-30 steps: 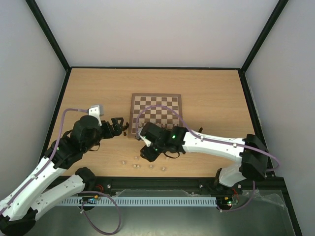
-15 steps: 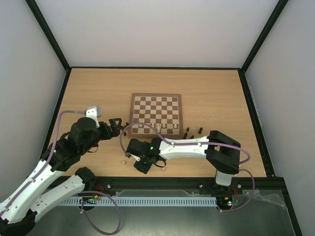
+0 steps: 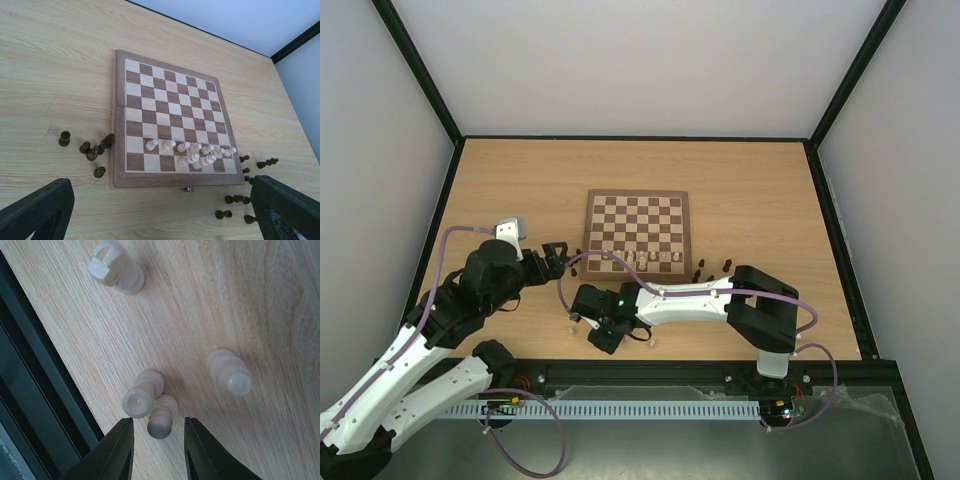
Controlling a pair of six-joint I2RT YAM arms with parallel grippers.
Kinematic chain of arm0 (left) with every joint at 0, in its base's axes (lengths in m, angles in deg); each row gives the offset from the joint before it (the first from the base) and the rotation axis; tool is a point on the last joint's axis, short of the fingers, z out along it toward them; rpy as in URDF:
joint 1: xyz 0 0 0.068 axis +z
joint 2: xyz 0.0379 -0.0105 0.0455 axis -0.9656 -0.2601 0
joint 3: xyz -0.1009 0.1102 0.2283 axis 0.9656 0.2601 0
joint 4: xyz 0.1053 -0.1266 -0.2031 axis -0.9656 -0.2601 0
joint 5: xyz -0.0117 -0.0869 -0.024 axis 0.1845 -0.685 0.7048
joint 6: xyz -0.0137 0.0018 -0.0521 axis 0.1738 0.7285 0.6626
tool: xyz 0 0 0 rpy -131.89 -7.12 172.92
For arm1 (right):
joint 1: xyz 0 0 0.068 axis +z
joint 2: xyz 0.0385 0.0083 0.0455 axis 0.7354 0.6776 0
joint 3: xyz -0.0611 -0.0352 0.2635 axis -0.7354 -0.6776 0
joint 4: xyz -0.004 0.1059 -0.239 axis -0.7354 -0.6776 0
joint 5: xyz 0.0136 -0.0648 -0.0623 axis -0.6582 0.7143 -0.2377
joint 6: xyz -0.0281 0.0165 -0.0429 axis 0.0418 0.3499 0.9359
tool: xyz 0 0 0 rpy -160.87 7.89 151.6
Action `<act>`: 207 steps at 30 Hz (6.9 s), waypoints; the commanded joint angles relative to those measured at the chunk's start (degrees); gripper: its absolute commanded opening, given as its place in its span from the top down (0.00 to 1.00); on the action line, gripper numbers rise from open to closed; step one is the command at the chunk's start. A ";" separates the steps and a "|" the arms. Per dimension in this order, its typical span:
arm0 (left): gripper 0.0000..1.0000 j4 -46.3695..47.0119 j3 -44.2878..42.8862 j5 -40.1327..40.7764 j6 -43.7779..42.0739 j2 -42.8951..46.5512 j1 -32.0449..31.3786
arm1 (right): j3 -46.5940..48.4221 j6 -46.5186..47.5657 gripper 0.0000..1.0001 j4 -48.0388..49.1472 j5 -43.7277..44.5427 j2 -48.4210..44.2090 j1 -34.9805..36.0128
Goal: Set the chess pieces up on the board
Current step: Pick up the chess piece at the center of the board, then place the chess piece on the chessboard.
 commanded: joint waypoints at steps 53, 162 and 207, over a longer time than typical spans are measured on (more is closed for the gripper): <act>0.00 2.07 2.02 -0.95 0.02 -0.90 0.23 | -0.68 -1.37 0.87 -4.47 7.99 -1.13 0.32; 0.01 -1.55 -1.91 6.16 -2.79 9.95 0.21 | 50.99 2.09 0.91 -28.81 11.58 27.40 -20.15; 0.01 -1.28 -1.45 6.96 -2.88 8.09 0.20 | 53.53 3.37 0.69 -27.48 10.07 27.33 -20.78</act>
